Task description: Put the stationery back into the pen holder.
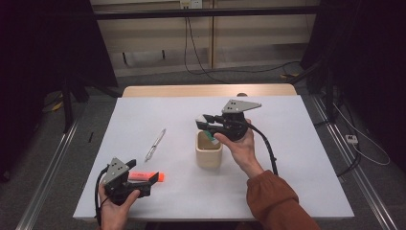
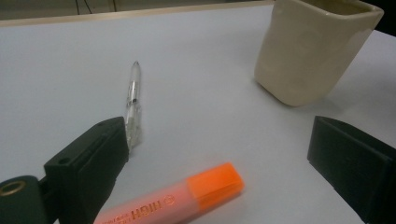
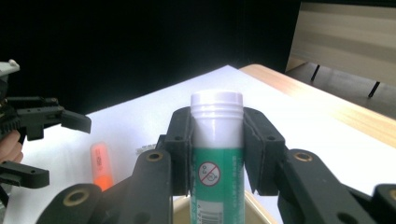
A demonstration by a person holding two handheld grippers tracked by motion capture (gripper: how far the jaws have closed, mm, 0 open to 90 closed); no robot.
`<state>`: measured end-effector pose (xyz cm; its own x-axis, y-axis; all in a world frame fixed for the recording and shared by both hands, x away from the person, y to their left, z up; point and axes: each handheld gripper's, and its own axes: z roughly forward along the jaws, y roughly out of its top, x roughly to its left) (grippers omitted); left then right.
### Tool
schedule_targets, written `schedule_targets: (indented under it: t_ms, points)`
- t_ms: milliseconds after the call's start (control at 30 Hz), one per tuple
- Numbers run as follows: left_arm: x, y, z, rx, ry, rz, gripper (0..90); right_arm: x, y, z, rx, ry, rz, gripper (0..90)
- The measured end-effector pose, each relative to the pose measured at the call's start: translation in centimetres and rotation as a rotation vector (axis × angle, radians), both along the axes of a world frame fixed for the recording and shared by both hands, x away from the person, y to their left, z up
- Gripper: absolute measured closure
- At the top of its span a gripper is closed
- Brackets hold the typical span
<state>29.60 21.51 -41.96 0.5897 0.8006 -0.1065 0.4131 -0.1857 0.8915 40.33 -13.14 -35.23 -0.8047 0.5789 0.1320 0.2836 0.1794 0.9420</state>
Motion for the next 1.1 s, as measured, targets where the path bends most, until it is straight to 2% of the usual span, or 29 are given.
schedule_targets:
  t_ms: [333, 600, 733, 800, 1100]
  points:
    - [0.0, 0.0, 0.0, 0.005, 0.002, -0.001, 5.2, -0.1, 0.4, -1.1, -0.015, 0.015, -0.001, 66.5]
    - [0.0, 0.0, 0.0, 0.009, 0.004, -0.002, 5.2, -0.4, 0.0, -1.7, -0.028, 0.024, -0.002, 66.4]
    - [0.0, 0.0, 0.0, 0.011, 0.005, -0.001, 5.2, -0.4, -0.2, -2.1, -0.042, 0.036, -0.002, 66.4]
    - [0.0, 0.0, -0.1, 0.009, 0.005, -0.003, 5.2, -0.5, -0.2, -2.7, -0.077, 0.042, 0.008, 66.4]
    - [0.1, 0.0, -0.1, 0.015, 0.007, -0.002, 5.2, -0.7, -0.5, -2.9, -0.089, 0.048, 0.006, 66.2]
